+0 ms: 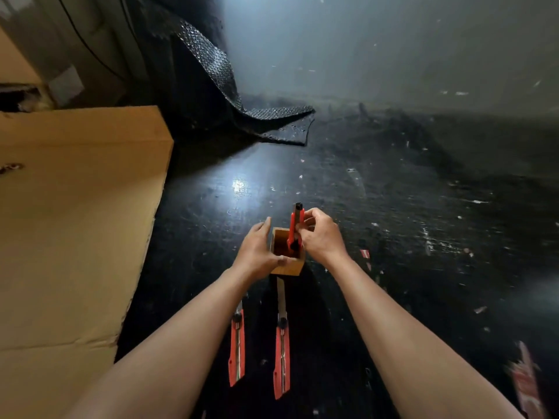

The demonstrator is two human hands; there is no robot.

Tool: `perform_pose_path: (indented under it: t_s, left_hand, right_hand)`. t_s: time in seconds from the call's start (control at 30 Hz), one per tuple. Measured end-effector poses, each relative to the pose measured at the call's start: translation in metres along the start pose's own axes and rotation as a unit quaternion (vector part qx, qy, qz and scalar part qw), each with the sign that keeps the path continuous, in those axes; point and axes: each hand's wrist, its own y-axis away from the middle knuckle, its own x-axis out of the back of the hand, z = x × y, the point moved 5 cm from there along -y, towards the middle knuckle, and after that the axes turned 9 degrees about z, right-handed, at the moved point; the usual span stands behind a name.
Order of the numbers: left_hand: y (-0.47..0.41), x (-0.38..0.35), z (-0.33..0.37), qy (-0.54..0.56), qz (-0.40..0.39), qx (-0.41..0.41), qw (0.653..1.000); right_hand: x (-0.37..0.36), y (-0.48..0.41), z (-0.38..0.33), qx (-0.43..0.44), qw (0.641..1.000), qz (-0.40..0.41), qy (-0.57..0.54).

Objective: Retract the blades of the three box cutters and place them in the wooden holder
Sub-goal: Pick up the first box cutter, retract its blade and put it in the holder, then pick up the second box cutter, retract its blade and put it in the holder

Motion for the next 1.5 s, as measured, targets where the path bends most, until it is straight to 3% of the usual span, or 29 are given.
perform_pose_path:
  t_s: [0.37,0.8,1.13,1.5]
  left_hand:
    - [-0.007,-0.015,-0.006,0.082,-0.001,0.018,0.996]
    - [-0.009,-0.013,-0.006,0.070,0.000,0.033,0.997]
    - [0.057,-0.006,-0.020,0.030,0.093,0.004,0.995]
    - [0.131,-0.046,-0.058,-0.006,-0.004,0.064,0.998]
  right_hand:
    - [-0.015,-0.017,0.019,0.006,0.999,-0.021,0.047]
    - [-0.012,-0.024,0.022,0.021,0.996,-0.005,0.083]
    - [0.002,0.032,0.045,-0.015,0.994,-0.031,0.101]
    - [-0.034,0.145,0.110,-0.137,0.977,-0.127,0.101]
